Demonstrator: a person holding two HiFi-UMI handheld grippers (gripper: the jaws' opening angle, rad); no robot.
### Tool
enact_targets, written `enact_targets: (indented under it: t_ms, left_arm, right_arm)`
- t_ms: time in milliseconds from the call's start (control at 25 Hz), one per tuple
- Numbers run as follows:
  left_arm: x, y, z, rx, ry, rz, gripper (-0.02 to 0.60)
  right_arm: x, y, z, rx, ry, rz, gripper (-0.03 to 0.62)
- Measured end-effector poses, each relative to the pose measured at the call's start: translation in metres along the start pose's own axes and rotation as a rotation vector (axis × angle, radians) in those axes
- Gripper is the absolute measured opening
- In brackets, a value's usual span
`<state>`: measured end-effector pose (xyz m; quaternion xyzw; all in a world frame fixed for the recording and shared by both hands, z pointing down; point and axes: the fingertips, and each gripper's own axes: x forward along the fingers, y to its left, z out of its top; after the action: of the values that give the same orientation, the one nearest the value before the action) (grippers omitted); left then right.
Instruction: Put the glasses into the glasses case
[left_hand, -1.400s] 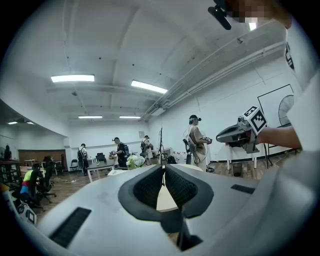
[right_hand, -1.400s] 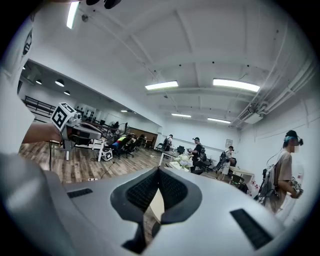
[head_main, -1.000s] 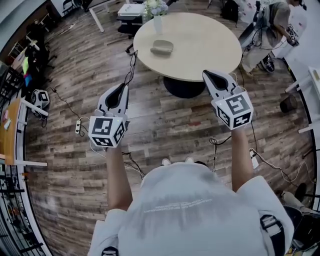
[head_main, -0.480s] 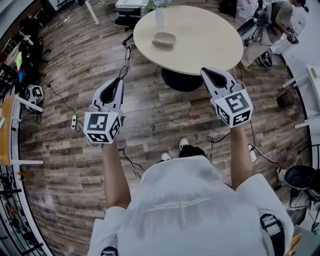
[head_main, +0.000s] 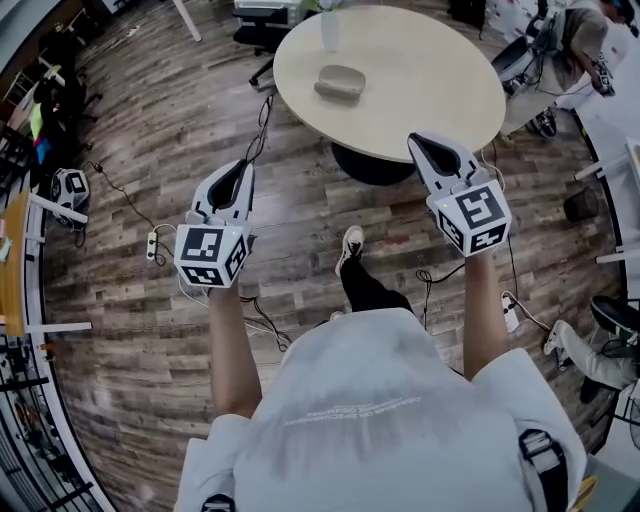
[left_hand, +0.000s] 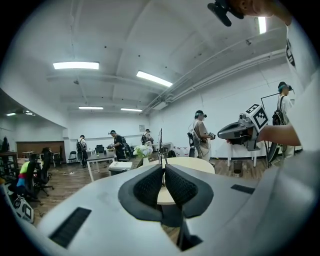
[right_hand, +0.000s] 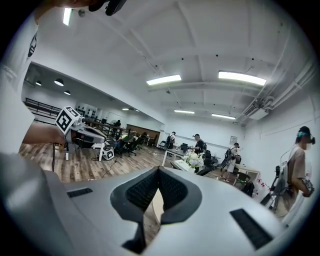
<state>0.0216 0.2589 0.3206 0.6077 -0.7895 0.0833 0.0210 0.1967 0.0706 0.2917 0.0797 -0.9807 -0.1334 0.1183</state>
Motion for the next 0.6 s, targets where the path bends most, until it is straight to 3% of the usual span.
enact_targets:
  t_ms: [600]
  left_arm:
    - [0.19,0.096,-0.007,0.003,0.091,-0.021,0.028]
  right_arm:
    - [0.178,-0.119,-0.024,0.027,0.015,0.027,0.0]
